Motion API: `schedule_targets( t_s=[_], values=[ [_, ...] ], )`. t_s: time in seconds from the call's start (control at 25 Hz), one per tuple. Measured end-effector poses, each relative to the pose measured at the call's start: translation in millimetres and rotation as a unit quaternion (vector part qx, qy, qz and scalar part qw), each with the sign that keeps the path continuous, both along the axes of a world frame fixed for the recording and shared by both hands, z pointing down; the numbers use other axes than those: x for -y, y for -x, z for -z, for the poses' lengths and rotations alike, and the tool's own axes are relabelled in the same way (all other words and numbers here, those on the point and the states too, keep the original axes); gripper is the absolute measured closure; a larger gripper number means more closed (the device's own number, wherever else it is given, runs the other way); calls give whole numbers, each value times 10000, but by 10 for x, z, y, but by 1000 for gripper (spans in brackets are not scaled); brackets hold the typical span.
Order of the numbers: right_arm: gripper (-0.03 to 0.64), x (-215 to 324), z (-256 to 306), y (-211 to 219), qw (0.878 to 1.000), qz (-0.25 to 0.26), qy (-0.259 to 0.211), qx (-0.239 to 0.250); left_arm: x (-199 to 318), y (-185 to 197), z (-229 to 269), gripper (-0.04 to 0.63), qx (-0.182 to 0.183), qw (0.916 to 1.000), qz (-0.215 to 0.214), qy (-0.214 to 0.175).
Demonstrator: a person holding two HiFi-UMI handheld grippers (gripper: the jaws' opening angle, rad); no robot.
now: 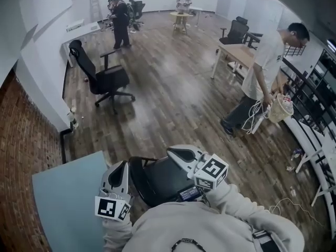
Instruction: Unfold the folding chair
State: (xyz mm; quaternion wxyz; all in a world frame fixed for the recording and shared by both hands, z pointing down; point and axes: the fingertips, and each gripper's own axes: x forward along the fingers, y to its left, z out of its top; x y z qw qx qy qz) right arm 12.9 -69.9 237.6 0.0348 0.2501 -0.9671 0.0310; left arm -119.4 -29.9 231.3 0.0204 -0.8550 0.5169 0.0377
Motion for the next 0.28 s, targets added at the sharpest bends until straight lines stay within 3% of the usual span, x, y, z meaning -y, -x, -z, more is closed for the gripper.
schedule_targets(
  t_s=[0.28],
  values=[
    [609,44,-34,-100,10000,-66,0,7,14,128,-34,589,-189,9995,255,-71]
  ],
)
